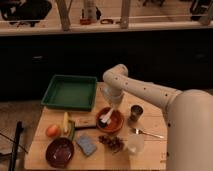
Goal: Wipe red bowl with brush
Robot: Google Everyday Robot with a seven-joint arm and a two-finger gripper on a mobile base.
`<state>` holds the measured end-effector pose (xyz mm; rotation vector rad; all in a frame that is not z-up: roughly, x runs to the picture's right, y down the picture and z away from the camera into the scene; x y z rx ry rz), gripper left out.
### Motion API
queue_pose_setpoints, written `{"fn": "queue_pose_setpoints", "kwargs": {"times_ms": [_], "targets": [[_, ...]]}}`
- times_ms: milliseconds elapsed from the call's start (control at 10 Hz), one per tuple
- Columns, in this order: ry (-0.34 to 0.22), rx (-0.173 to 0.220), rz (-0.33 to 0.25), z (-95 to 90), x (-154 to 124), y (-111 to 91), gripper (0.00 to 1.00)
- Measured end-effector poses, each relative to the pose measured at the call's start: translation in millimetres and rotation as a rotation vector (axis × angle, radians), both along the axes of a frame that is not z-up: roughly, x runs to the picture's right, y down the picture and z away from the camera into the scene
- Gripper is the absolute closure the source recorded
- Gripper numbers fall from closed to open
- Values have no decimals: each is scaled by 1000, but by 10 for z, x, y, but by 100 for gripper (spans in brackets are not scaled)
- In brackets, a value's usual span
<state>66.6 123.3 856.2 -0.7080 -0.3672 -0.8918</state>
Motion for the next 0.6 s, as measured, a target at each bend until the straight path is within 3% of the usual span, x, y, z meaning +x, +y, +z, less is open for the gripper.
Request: {"fn": "queue_pose_setpoints", "kwargs": {"times_ms": [200, 600], "targets": [[35, -2, 27, -9, 231, 47, 100], [57, 1, 58, 14, 315, 22, 100]]}}
